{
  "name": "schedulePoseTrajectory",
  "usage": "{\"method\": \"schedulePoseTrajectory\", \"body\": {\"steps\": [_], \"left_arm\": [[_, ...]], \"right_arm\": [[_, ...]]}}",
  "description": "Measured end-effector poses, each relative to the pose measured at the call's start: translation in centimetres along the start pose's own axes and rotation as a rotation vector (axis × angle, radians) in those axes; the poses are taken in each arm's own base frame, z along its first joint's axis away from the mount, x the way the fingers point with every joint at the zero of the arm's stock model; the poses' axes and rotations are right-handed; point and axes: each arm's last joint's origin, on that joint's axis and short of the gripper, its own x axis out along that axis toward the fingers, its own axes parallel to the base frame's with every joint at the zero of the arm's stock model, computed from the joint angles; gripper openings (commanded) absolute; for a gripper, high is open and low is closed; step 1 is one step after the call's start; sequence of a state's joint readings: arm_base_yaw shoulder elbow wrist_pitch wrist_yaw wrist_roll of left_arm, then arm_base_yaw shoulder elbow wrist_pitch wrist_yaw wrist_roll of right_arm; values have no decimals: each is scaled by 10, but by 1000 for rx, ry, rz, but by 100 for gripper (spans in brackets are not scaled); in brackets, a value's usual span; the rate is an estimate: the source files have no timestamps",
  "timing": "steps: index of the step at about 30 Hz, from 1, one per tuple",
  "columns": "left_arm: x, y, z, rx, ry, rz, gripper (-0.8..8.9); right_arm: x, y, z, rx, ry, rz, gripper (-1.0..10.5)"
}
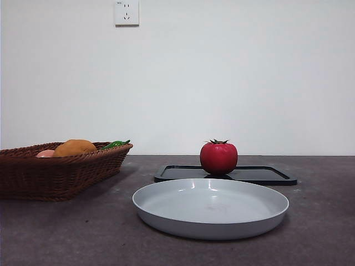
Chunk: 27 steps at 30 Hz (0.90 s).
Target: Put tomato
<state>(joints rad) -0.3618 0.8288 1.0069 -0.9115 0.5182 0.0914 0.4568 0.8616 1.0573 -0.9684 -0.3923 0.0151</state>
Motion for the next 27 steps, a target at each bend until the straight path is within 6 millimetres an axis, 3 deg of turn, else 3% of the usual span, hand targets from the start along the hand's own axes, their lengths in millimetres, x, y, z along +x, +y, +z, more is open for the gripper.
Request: {"method": "schedulePoseTrajectory", "body": {"steps": [3, 7, 12, 18, 27], "left_arm": [[-7, 1, 6, 85, -98, 39, 7], [-31, 3, 18, 257, -370, 174, 7], [-52, 9, 9, 389, -659, 460, 7], [-46, 20, -36, 370, -805, 778, 7], [3, 46, -109, 270, -696, 876, 7]], "right_arm": [[0, 0, 0, 0, 0, 0, 7], [0, 0, 0, 0, 0, 0, 7], [0, 0, 0, 0, 0, 0, 7], [0, 0, 0, 0, 0, 0, 7], [0, 0, 0, 0, 0, 0, 7]]}}
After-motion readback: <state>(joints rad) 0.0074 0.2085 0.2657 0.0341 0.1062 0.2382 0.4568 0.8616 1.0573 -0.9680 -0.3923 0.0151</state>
